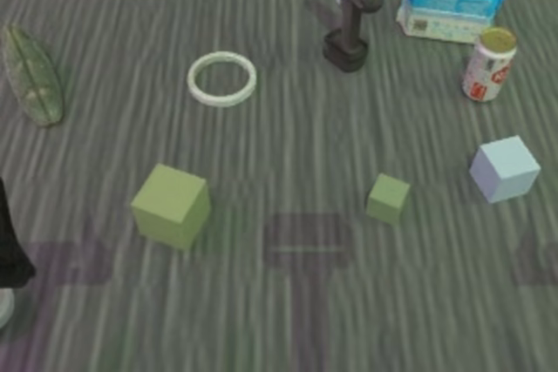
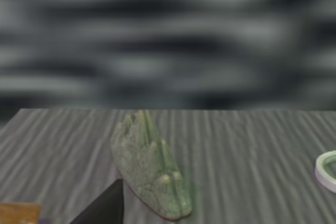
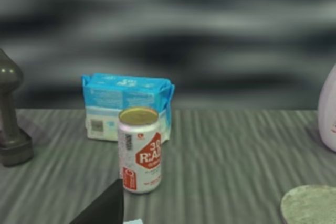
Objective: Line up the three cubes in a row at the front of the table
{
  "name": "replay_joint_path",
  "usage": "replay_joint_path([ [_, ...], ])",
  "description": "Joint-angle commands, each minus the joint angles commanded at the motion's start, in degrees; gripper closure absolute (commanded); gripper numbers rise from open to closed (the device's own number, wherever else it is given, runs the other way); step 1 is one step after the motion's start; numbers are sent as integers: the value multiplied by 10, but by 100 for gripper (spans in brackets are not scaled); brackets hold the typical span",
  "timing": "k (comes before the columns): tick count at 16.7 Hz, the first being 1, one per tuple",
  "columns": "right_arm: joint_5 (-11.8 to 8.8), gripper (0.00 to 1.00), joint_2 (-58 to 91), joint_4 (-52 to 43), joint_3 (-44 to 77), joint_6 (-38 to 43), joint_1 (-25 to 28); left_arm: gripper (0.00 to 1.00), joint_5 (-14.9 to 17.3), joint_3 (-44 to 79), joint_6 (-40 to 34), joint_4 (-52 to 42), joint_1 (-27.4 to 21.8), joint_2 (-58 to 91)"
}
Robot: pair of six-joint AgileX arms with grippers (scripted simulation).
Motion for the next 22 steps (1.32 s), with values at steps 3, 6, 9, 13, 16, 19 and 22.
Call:
replay_joint_path([
  [3,0,0,6,-4,6,-2,2,0,0,0,0,0,0,0],
  [6,1,0,59,-39,58,-20,17,0,0,0,0,0,0,0],
  [9,1,0,167,-103,158,-52,46,0,0,0,0,0,0,0],
  [13,0,0,391,-218,334,-108,98,0,0,0,0,0,0,0],
  [16,-1,0,585,-316,476,-154,141,0,0,0,0,0,0,0],
  [19,-1,0,763,-415,614,-199,182,0,0,0,0,0,0,0],
  [22,-1,0,923,-505,744,-242,221,0,0,0,0,0,0,0],
])
